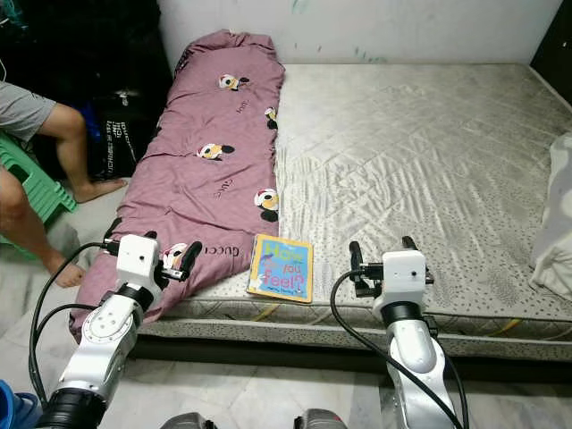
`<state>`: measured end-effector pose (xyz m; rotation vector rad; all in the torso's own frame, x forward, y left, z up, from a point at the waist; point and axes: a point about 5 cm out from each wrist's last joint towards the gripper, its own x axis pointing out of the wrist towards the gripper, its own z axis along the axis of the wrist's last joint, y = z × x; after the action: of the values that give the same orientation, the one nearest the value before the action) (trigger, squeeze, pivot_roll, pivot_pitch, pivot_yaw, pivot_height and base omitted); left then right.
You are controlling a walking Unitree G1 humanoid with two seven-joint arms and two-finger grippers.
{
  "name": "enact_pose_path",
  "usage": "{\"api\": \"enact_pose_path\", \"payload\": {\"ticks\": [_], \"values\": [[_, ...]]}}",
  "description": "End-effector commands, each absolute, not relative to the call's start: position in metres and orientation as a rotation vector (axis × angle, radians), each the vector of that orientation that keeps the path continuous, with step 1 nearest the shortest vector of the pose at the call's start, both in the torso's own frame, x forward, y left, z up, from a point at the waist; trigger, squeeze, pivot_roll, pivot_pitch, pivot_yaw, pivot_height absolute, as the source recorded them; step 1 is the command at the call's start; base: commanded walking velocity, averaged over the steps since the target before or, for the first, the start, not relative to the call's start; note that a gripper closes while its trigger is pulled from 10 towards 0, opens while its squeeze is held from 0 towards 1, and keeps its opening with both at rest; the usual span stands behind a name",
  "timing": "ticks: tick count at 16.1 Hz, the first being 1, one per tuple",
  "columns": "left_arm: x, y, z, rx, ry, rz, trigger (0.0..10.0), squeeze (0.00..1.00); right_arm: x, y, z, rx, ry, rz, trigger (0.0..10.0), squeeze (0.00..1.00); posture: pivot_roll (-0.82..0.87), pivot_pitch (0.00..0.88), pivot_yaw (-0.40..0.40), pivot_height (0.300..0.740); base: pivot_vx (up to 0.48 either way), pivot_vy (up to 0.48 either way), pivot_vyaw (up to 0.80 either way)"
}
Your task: Clean up the room
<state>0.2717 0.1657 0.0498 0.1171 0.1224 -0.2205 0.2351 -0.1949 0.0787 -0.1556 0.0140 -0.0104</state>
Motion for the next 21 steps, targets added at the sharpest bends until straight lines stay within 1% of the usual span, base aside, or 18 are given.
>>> {"api": "enact_pose_path", "payload": {"ticks": [1,2,11,13,21], "values": [[0.271,0.1699,0.0486,0.126,0.124,-0.222,10.0,0.0,0.2377,-0.1946,0.0837,-0.149,-0.005,-0.007,10.0,0.0,-0.15,0.0,0.056,0.74,0.0,0.0,-0.8],[0.2712,0.1706,0.0486,0.128,0.124,-0.22,10.0,0.0,0.2385,-0.1936,0.0835,-0.15,-0.004,-0.006,10.0,0.0,-0.15,0.0,0.053,0.74,0.0,0.0,-0.8],[0.2696,0.1704,0.0483,0.113,0.119,-0.215,10.0,0.0,0.2421,-0.1899,0.0826,-0.167,0.0,0.017,10.0,0.0,-0.14,0.0,0.048,0.74,0.0,0.0,0.0],[0.2694,0.1685,0.0517,0.102,0.093,-0.241,10.0,0.0,0.2442,-0.1897,0.0838,-0.17,-0.004,0.021,10.0,0.0,-0.13,0.0,0.041,0.74,0.0,0.0,0.0],[0.2692,0.1652,0.0519,0.093,0.088,-0.262,10.0,0.0,0.2462,-0.192,0.0848,-0.178,-0.009,0.018,10.0,0.0,-0.14,0.0,0.04,0.74,0.278,0.0,0.0]]}}
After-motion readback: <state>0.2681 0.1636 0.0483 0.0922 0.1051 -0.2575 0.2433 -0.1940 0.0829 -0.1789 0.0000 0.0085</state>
